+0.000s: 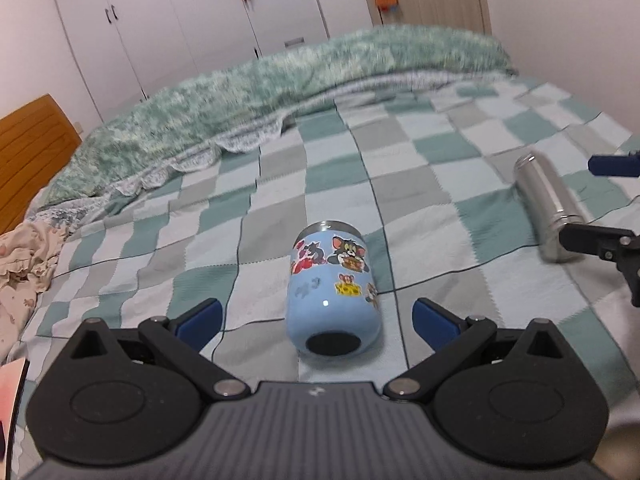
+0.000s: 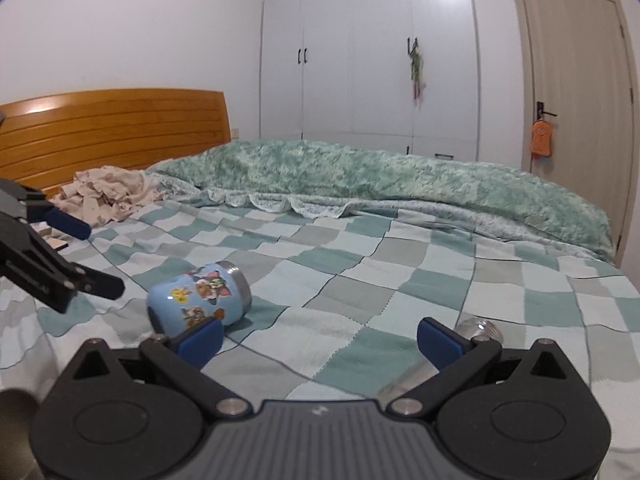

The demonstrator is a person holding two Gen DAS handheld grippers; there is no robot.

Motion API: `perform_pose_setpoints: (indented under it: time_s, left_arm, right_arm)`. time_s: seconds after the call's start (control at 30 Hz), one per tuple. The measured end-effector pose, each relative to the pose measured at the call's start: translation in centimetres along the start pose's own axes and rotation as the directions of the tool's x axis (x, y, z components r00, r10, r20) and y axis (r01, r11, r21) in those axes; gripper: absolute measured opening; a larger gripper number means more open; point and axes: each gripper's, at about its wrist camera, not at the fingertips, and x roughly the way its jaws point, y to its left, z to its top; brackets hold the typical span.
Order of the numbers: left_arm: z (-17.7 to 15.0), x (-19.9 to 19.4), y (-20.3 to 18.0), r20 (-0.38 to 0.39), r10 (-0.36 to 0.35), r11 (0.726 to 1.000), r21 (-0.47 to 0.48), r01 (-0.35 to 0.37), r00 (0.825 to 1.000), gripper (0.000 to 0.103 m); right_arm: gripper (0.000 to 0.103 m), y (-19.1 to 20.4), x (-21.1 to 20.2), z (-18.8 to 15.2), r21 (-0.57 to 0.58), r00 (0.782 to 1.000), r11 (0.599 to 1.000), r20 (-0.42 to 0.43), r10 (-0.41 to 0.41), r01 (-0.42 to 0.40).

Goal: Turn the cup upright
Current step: 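Move the left tool to the lying blue sticker cup and close on it, then lift the blue cup with the left tool and tilt it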

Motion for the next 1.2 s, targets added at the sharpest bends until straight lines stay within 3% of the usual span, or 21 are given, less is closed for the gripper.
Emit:
perform_pose_setpoints:
  time_s: [0.2,0.37,0.43,0.47,0.53,0.57,0.93,1.2]
  left_arm:
    - [1.8,7.0,0.0,-0.087,-0.020,1.000,-0.009,0.020,0.996,0.103]
    - [2.5,11.8,-0.5,-0.182,-0.045,0.999,0.008,0.047,0.982,0.103]
    - [2.4,13.3,-0.8,-0.237,-0.032,0.999,0.013,0.036,0.971,0.100]
    - [2.2,14.2,-0.8,-0.282,-0.045,0.999,0.002,0.047,0.958,0.087]
    - [1.8,15.6,-0.6,-0.343,-0.048,0.999,-0.030,0.040,0.938,0.085]
    - [1.6,15.8,-0.4,-0.345,-0.052,0.998,-0.049,0.038,0.937,0.084]
    - [0.9,12.4,0.2,-0.293,-0.060,0.998,-0.046,0.048,0.954,0.084]
    - [0.4,6.1,1.1,-0.258,-0.060,0.997,-0.056,0.047,0.964,0.084]
  right_arm:
    - [0.103,-0.5,5.0,0.6,-0.048,0.998,0.997,-0.049,0.050,-0.053]
    - [0.103,-0.4,9.3,0.8,-0.068,0.991,0.993,-0.099,0.089,-0.096]
    - [0.103,-0.2,10.2,0.7,-0.080,0.990,0.991,-0.105,0.096,-0.104]
    - [0.103,-0.1,10.7,0.6,-0.087,0.989,0.990,-0.108,0.099,-0.109]
    - [0.103,0.2,11.1,0.3,-0.092,0.988,0.989,-0.117,0.105,-0.116]
    - [0.103,0.3,11.3,0.2,-0.095,0.986,0.988,-0.122,0.110,-0.122]
    - [0.103,1.6,8.8,0.0,-0.095,0.985,0.986,-0.118,0.126,-0.137]
    - [0.103,2.4,3.8,0.9,-0.089,0.991,0.991,-0.101,0.091,-0.100]
